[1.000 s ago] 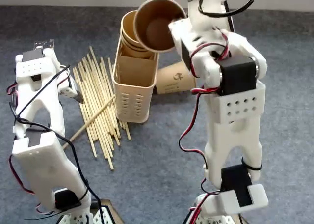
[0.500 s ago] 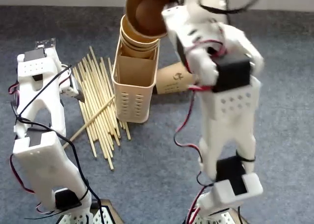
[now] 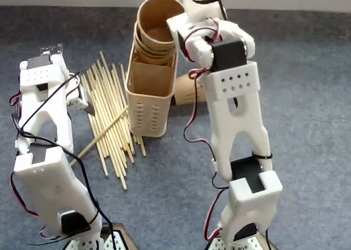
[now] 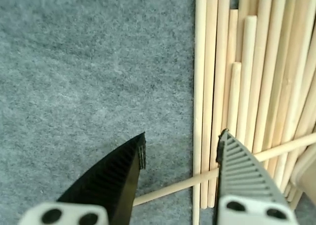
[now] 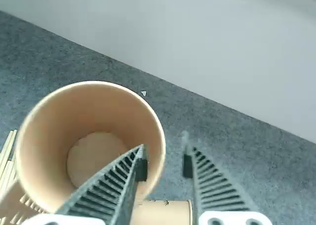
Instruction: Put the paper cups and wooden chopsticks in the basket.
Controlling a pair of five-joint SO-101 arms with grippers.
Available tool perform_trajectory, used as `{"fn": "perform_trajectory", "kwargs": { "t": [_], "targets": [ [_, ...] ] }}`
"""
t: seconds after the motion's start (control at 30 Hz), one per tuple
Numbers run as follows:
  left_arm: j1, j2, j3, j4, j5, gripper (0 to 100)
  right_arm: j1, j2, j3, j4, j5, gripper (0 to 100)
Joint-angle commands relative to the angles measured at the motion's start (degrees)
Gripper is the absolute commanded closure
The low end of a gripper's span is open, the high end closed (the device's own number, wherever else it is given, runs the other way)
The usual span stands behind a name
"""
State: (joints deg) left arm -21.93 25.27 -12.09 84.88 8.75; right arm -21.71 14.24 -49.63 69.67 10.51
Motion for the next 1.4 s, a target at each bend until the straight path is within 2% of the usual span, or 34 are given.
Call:
{"fn": "perform_trajectory", "kwargs": {
  "t": [0.0,0.2,0.3,0.4,0.43,0.53,0.6,0.67,0.77,0.97,1.1,1.17,1.37],
  "targets": [
    [1.1,-0.7,-0.2,-0.4,-0.5,76,-0.7,-1.1,-0.3,-0.8,-0.4,73.7],
    [1.1,-0.7,-0.2,-0.4,-0.5,76,-0.7,-4.7,-4.1,0.1,-2.1,73.8],
    [1.1,-0.7,0.0,-0.4,-0.5,76,-1.1,-9.3,-8.6,7.4,-2.0,73.8],
    [1.1,-0.7,0.0,-0.4,-0.5,76,2.8,-15.5,-14.0,15.6,-3.0,73.8],
    [1.1,-0.7,0.0,-0.4,-0.5,76,6.1,-17.1,-15.3,17.5,-6.0,73.8],
    [1.2,-0.7,-0.1,-0.4,-0.5,76,20.2,-16.7,-10.7,20.3,-25.6,73.8],
    [1.9,-0.7,0.0,-0.4,-0.5,76,24.0,-13.0,-2.9,19.4,-32.7,73.8],
    [2.0,-0.7,0.0,-0.3,-0.6,76,23.8,-8.4,4.0,17.5,-35.0,73.8],
    [1.8,-0.7,0.0,-0.1,-0.6,76,20.0,-0.7,9.6,12.3,-42.4,73.8],
    [1.7,-0.7,0.6,-0.4,-0.6,76,15.4,12.3,6.0,4.5,-46.9,73.8],
    [1.8,-0.7,1.0,-1.7,-0.6,76,14.4,17.4,2.3,5.1,-59.3,73.8],
    [1.8,-0.7,1.0,-1.6,-0.6,76,13.8,18.4,1.3,8.7,-64.5,73.9],
    [2.1,-0.7,0.9,-1.6,-0.6,76,9.2,19.3,1.6,13.8,-66.9,73.9]
  ]
}}
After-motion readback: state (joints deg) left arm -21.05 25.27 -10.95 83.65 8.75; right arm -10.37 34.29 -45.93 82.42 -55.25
